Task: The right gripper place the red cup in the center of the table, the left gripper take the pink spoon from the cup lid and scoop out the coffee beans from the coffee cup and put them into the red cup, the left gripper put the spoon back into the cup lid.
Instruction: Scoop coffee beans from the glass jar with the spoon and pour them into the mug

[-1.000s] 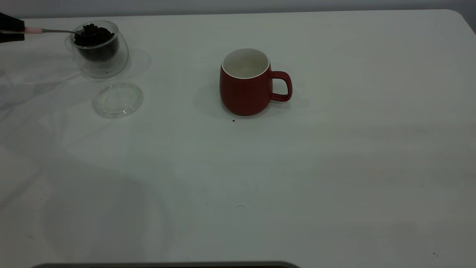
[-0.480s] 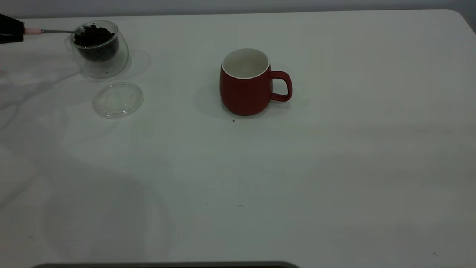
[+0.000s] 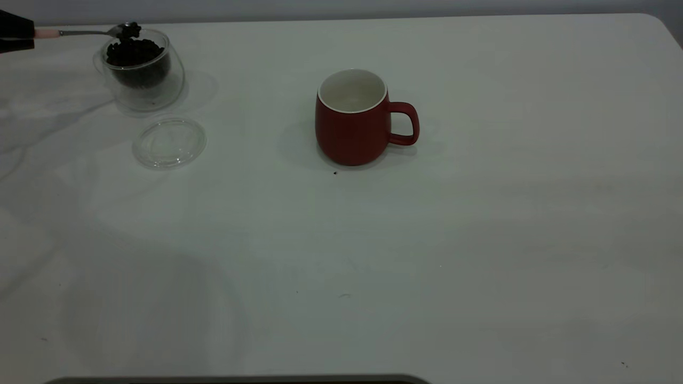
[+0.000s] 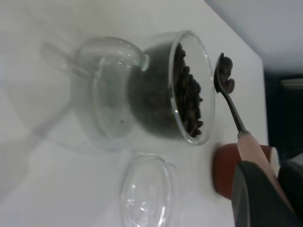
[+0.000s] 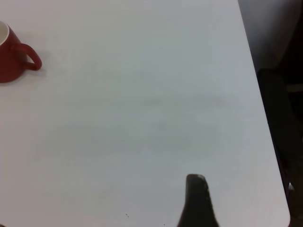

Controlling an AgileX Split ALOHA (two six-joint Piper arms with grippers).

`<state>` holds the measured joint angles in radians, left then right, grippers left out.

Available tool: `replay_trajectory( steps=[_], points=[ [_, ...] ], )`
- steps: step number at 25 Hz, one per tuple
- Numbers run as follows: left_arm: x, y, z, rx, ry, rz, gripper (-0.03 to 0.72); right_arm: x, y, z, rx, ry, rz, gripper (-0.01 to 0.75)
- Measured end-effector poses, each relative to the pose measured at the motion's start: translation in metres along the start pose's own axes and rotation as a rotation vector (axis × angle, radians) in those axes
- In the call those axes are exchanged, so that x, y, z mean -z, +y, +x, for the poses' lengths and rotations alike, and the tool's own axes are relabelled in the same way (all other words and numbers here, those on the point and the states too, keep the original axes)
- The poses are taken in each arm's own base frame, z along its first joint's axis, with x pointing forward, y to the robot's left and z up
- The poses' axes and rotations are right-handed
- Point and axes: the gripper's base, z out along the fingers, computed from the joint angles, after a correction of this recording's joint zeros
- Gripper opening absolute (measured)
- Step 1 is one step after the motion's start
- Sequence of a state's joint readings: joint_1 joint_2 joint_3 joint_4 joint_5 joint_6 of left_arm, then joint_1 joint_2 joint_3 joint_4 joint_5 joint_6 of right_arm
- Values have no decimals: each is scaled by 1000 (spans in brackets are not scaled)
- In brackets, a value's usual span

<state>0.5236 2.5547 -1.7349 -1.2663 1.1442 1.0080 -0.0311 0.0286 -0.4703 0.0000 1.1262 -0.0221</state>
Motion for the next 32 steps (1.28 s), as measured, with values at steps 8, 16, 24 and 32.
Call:
replay_trajectory(
  steps=[8,16,24,32],
  points=[
    [0,-1,0,56,5,6,123,0,0,0,1,0,0,588],
    [0,-1,1,100,7,8,123,0,0,0,1,0,0,588],
    [0,-1,1,133,9,9,123,0,0,0,1,0,0,588],
    [0,-1,1,174,10,10,123,0,0,0,1,0,0,588]
  ],
)
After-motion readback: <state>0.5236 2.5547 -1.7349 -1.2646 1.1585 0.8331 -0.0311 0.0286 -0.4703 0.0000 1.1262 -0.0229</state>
